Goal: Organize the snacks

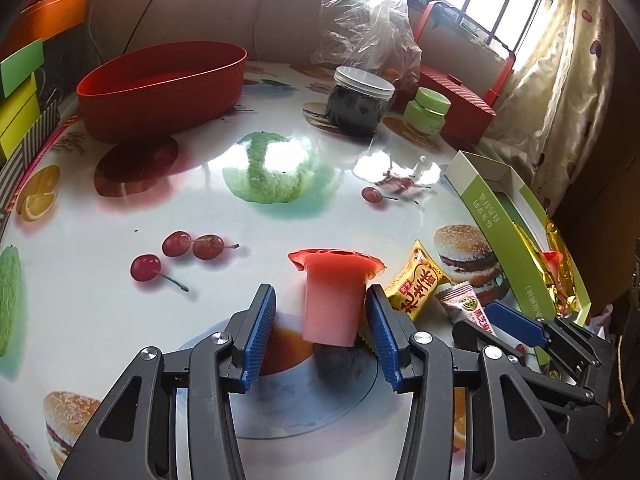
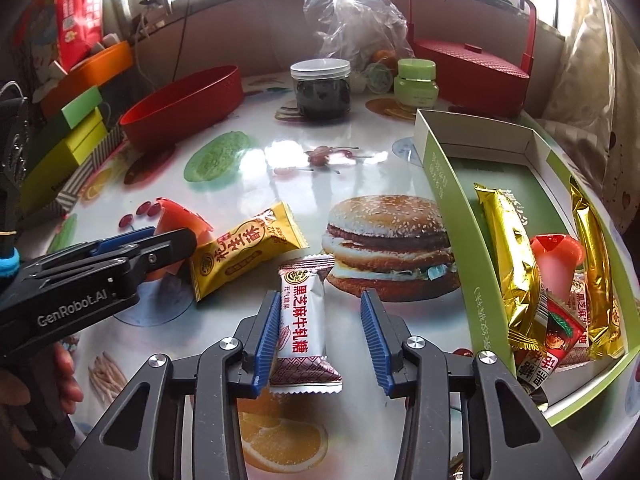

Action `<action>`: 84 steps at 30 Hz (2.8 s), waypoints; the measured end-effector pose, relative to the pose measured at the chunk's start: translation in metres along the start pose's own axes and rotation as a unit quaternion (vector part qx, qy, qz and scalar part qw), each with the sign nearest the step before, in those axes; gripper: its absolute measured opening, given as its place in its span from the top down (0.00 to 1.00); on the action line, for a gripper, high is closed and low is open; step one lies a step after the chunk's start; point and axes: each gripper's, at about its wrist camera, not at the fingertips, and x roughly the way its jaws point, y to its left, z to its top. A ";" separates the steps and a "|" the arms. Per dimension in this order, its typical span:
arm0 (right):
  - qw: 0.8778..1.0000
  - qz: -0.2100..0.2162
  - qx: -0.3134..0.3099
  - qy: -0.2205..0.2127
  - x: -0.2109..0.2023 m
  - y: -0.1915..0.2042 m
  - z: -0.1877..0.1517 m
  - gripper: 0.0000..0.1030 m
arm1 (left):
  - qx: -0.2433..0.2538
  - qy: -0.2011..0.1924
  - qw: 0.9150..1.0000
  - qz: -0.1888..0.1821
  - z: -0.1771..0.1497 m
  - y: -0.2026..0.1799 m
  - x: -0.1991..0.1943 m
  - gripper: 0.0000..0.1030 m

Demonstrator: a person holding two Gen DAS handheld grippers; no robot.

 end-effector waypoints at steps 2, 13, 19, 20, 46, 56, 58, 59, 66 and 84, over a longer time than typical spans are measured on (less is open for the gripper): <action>1.000 -0.001 0.000 -0.001 0.000 -0.001 -0.001 0.64 | -0.001 -0.001 1.000 -0.001 0.001 0.000 0.000 0.53; 1.000 -0.002 0.001 -0.003 -0.002 -0.002 -0.002 0.68 | -0.002 -0.004 1.000 0.004 0.002 0.000 0.002 0.53; 1.000 -0.004 0.001 -0.003 -0.002 -0.003 -0.002 0.73 | -0.003 -0.005 1.000 0.003 0.001 0.001 0.001 0.57; 1.000 -0.004 0.001 -0.003 -0.002 -0.003 -0.002 0.74 | -0.003 -0.005 1.000 0.002 0.002 0.000 0.000 0.62; 1.000 0.001 0.005 -0.010 -0.007 -0.004 -0.003 0.82 | -0.003 -0.015 1.000 0.008 -0.001 0.000 -0.009 0.67; 1.000 0.000 0.010 -0.026 -0.015 -0.004 -0.004 0.82 | 0.004 -0.028 1.000 0.012 -0.002 -0.003 -0.021 0.70; 1.000 0.000 0.010 -0.028 -0.017 -0.004 -0.004 0.82 | 0.006 -0.030 0.999 0.011 -0.002 -0.004 -0.023 0.70; 1.000 0.000 0.010 -0.028 -0.018 -0.005 -0.005 0.82 | 0.006 -0.029 0.999 0.012 -0.002 -0.004 -0.023 0.70; 0.999 0.001 0.013 -0.032 -0.021 -0.006 -0.007 0.82 | -0.003 -0.020 1.000 0.009 -0.003 0.000 -0.016 0.70; 1.000 0.009 0.016 -0.024 -0.016 -0.007 -0.006 0.82 | -0.018 -0.079 0.997 0.005 0.005 0.006 -0.018 0.57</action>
